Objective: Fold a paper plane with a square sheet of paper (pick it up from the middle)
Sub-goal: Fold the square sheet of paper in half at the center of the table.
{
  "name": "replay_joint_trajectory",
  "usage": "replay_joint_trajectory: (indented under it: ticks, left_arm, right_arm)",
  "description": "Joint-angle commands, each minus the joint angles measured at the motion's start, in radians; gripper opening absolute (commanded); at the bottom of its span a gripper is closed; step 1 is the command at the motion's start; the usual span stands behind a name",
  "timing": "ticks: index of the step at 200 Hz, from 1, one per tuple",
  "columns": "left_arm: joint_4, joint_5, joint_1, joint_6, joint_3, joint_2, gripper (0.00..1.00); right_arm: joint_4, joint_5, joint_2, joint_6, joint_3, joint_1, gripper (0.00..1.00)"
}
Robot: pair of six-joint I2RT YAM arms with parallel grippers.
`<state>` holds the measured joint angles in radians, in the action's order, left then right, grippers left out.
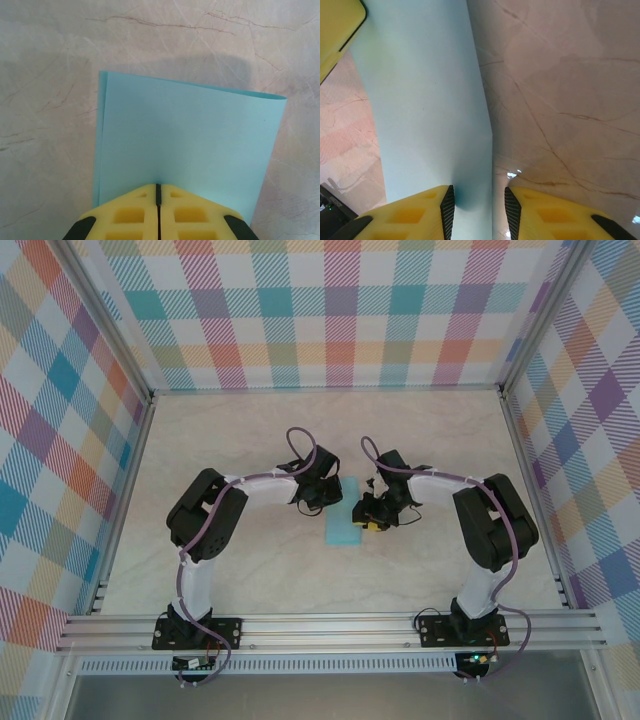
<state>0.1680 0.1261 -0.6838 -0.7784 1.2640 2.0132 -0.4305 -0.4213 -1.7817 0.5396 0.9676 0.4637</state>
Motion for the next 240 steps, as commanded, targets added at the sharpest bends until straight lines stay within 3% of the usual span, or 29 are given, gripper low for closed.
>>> replay_joint_trajectory:
  ticks: [1, 101, 240]
  left_arm:
    - [0.059, -0.010, 0.007, 0.023, 0.020, 0.042, 0.07]
    - [0.076, -0.029, 0.008, 0.030, 0.026, 0.036, 0.07]
    - [0.091, -0.045, 0.009, 0.052, 0.041, 0.000, 0.08]
  right_arm:
    - [-0.010, 0.081, -0.054, 0.008, -0.036, 0.008, 0.36]
    - [-0.094, 0.289, -0.120, 0.013, -0.002, 0.083, 0.37]
    - [-0.153, 0.436, -0.238, 0.074, 0.048, 0.167, 0.40]
